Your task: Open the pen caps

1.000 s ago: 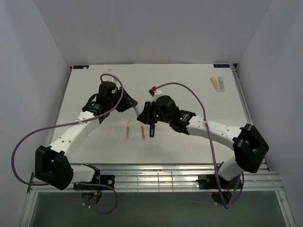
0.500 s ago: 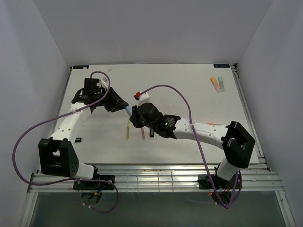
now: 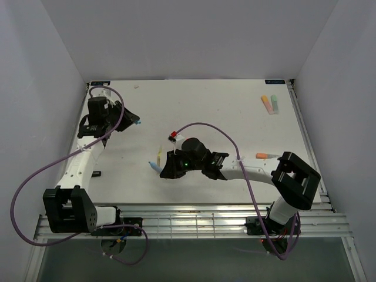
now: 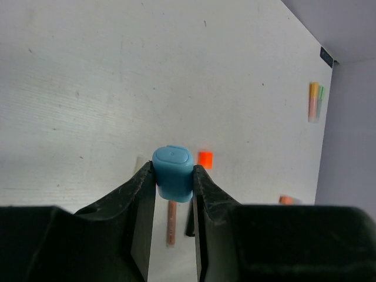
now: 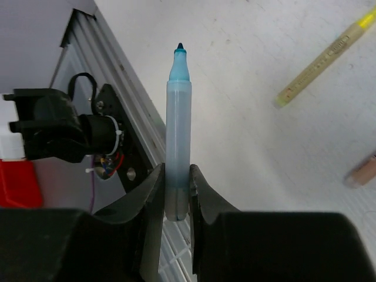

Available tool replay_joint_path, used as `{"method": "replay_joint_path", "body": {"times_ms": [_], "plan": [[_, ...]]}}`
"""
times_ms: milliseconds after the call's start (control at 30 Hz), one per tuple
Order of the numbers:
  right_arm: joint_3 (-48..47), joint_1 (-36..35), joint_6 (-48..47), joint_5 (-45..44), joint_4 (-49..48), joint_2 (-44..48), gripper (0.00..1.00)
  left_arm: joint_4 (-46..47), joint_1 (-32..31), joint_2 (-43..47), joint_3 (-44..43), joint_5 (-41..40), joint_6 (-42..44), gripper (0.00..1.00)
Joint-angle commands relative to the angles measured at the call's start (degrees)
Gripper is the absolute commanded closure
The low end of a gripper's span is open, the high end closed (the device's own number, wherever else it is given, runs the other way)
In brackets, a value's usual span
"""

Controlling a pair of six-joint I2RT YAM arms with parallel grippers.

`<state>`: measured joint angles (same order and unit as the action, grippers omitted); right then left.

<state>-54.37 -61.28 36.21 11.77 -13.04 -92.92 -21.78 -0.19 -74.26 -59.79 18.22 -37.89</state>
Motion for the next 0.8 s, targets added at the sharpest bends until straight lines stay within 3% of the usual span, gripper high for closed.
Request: {"method": "replay_joint_path", "body": {"times_ms": [0, 167, 367, 400, 533, 767], "plan": [[-0.91, 0.72, 4.49, 6.17, -8.41, 2.75, 0.92, -0.45, -0.25, 1.40, -3.91, -6.53, 6.15, 1.00], [-0.30, 1.51, 7.81, -4.80, -2.79, 6.16, 0.92, -7.04, -0.34, -7.11, -6.66, -3.28, 12.48, 1.00], [-2.75, 1.86, 11.51, -11.77, 2.55, 5.30, 0.92, -6.08, -0.34, -11.43, -4.29, 0.50, 18.81, 1.00], [-3.02, 1.60, 12.91, -16.12, 3.10, 5.56, 0.92, -5.91, -0.34, -11.87, -4.28, 1.63, 19.08, 1.00], [0.92, 2.56, 13.72, -22.05, 3.63, 8.72, 0.92, -4.50, -1.48, -12.14, -3.84, 3.49, 19.43, 1.00], [12.77, 9.32, 12.93, -22.05, 4.16, 17.67, 0.92, -2.57, -14.55, -15.64, -8.67, -1.43, 14.88, 1.00]]}}
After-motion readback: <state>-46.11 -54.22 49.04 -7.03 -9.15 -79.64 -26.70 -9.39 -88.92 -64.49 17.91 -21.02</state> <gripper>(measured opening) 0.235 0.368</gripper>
